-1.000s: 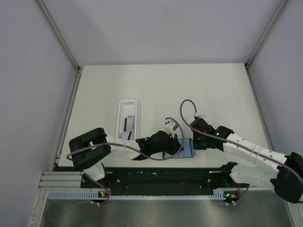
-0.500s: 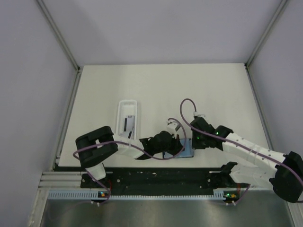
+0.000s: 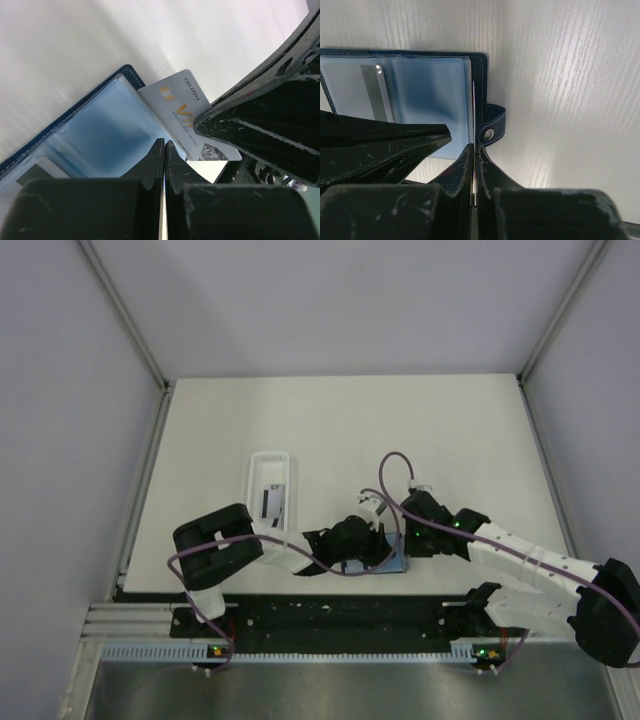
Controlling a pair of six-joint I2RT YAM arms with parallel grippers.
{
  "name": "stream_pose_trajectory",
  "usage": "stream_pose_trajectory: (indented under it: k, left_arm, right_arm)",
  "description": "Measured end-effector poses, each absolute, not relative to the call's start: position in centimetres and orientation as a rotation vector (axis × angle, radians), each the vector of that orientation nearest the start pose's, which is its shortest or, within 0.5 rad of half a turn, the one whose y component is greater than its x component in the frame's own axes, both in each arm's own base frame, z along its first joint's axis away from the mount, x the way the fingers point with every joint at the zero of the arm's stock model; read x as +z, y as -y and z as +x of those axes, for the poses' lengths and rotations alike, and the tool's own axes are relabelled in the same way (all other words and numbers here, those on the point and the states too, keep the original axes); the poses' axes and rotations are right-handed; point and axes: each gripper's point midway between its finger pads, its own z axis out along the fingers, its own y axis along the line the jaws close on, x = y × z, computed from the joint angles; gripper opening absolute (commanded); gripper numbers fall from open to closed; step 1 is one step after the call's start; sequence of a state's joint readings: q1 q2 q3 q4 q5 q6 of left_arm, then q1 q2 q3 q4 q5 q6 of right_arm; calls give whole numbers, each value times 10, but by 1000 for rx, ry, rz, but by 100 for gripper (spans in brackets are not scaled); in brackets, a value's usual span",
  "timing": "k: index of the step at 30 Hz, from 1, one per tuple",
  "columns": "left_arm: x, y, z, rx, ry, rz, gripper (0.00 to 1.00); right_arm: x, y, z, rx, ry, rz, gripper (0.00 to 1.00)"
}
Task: Put the credit cards into the card holder
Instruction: Turn over the card slot in the card holder.
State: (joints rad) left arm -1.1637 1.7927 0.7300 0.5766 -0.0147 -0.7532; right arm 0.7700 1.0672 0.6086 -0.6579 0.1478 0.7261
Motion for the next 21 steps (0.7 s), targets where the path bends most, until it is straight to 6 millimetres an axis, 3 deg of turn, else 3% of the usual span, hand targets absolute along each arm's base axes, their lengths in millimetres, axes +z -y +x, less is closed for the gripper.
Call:
stream_pose_trajectory:
  k: [12, 21]
  left_arm:
    - [30, 426, 158, -1131, -2300, 443, 0]
    - [27, 396, 151, -1150, -2322, 380, 0]
  right_arm:
    - [50, -157, 160, 290, -2685, -10, 0]
    - [48, -159, 161, 299, -2681, -9, 0]
